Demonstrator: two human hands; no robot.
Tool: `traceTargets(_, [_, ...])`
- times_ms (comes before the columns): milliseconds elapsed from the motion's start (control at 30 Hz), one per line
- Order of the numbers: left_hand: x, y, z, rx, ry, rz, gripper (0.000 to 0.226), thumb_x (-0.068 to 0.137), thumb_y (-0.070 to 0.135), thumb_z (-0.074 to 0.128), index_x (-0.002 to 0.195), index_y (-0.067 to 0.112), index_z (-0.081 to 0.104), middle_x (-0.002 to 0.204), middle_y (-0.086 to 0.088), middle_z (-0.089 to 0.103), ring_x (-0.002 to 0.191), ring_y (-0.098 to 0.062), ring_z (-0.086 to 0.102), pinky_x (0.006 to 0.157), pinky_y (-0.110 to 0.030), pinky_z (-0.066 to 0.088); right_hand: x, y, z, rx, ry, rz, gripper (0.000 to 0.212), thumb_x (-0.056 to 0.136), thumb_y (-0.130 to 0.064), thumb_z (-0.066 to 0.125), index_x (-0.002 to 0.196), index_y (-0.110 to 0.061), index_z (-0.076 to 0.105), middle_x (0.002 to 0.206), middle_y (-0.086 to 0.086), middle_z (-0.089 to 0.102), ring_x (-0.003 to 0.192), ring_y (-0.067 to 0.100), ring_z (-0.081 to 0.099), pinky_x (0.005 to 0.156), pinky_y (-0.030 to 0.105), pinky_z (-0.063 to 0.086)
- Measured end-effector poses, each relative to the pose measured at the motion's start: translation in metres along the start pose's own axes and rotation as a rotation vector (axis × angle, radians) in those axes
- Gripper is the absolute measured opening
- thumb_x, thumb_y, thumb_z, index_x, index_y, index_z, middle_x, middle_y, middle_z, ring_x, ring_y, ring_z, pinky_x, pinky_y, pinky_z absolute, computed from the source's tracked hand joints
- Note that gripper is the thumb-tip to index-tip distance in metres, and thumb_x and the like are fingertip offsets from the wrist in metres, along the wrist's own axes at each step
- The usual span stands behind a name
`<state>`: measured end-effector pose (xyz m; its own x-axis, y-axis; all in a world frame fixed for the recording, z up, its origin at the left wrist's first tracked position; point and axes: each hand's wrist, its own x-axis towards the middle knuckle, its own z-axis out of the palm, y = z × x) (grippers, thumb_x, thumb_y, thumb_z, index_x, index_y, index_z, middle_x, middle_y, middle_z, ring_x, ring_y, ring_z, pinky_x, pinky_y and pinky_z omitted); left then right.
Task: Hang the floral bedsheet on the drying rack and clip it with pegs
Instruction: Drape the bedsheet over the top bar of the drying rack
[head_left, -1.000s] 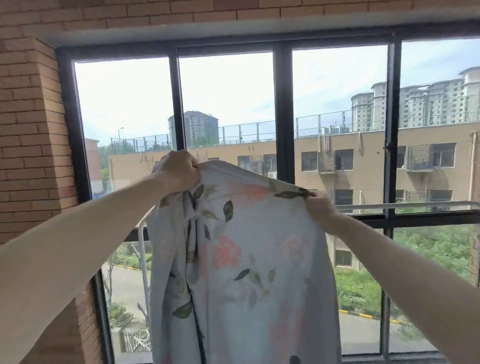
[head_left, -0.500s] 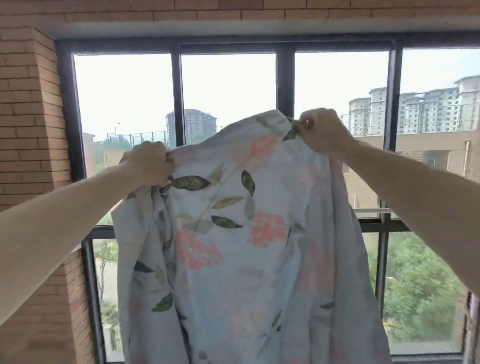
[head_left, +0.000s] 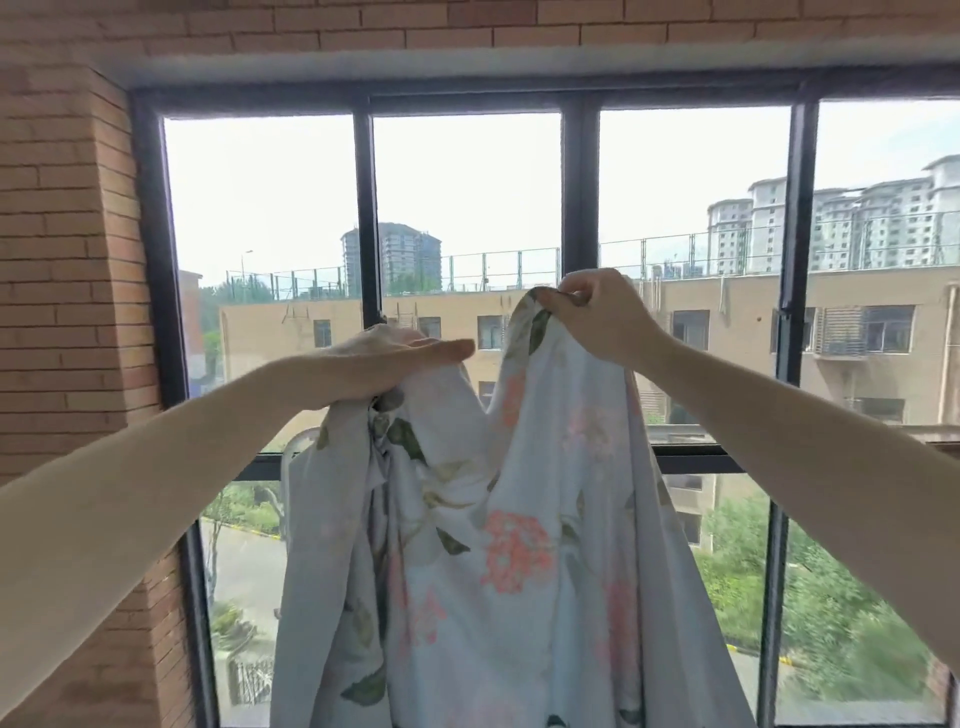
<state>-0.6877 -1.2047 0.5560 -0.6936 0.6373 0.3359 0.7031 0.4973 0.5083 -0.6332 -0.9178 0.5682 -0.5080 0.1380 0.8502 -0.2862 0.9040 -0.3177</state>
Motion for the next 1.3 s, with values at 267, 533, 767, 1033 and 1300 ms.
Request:
traceTargets(267, [0.025,0.023,0.049,-0.054,0.062,-0.032,0.066,0.051,0.088,0.077,0.055,0.025,0.056,0.053,0.002,0.058,0.051,-0.016,0.056,0.064,-0.031,0.053,0.005,-0.037,0.023,0.173,-0.004,0.045,0.044,0.092,-0.043,0.074,0.066,-0.008,0.069,0.041,-0.013,0.044,0.039,0.005,0.037,0.046,0.014,0.030])
traceTargets(533, [0.038,0.013,0.063,0.084,0.233,0.042,0.034,0.094,0.043,0.066,0.070,0.018,0.063,0.066,0.000,0.065,0.066,-0.017,0.063,0.055,-0.024,0.040,-0.007,-0.035,0.020,0.196,-0.057,0.052,0.051,0.090,-0.049,0.075,0.074,-0.001,0.071,0.050,-0.001,0.041,0.042,0.008,0.032,0.045,0.020,0.027])
traceTargets(767, [0.037,0.016,0.055,0.047,0.263,0.161,0.028,0.103,0.026,0.054,0.080,0.014,0.064,0.069,-0.003,0.060,0.059,-0.016,0.055,0.051,-0.027,0.042,-0.068,0.022,0.013,0.141,-0.428,0.348,0.055,0.082,-0.061,0.076,0.064,-0.013,0.056,0.055,-0.001,0.052,0.047,0.013,0.048,0.047,0.027,0.038])
traceTargets(1033, [0.045,0.002,0.028,0.111,0.406,0.117,0.027,0.098,0.016,0.049,0.073,0.020,0.059,0.075,-0.002,0.062,0.076,-0.022,0.060,0.063,-0.030,0.045,-0.193,0.092,0.047,0.244,-0.886,0.785,0.025,0.109,-0.024,0.047,0.109,-0.015,0.070,0.099,-0.001,0.075,0.086,0.018,0.067,0.079,0.033,0.052])
traceTargets(1300, [0.037,-0.027,-0.003,0.548,0.399,0.017,0.027,0.104,0.029,0.050,0.080,0.017,0.055,0.072,-0.001,0.057,0.076,-0.027,0.062,0.056,-0.028,0.037,-0.049,0.085,-0.064,-0.135,0.145,0.449,0.029,0.099,-0.016,0.050,0.074,-0.008,0.061,0.067,0.007,0.057,0.061,0.021,0.049,0.056,0.032,0.038])
